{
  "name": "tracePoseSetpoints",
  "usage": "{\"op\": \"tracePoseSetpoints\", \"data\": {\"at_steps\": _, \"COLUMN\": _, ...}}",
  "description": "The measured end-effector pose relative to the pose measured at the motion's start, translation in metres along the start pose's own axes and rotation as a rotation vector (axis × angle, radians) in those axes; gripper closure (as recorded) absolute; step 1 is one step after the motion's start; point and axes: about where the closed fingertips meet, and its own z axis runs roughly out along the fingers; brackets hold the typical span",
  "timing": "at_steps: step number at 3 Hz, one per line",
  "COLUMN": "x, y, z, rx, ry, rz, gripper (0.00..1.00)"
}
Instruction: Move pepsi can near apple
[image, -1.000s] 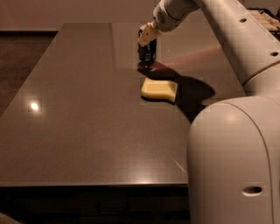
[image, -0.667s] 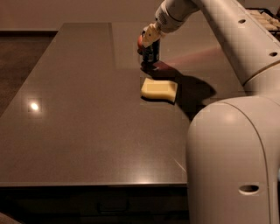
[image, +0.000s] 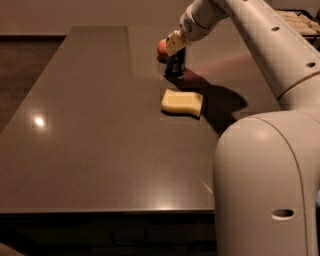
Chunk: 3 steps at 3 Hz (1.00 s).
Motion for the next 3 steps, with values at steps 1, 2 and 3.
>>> {"op": "tracePoseSetpoints", "data": {"at_steps": 1, "x": 0.0009, "y": 0.0009, "z": 0.0038, "rx": -0.003, "ry": 0.003, "rz": 0.001, "gripper": 0.12}}
{"op": "tracePoseSetpoints", "data": {"at_steps": 2, "x": 0.0017, "y": 0.0021, "z": 0.0073, "rx": -0.006, "ry": 0.007, "rz": 0.001, "gripper": 0.00}}
{"op": "tracePoseSetpoints", "data": {"at_steps": 3, "x": 0.0017, "y": 0.0022, "z": 0.0075, "rx": -0.007, "ry": 0.007, "rz": 0.000, "gripper": 0.00}}
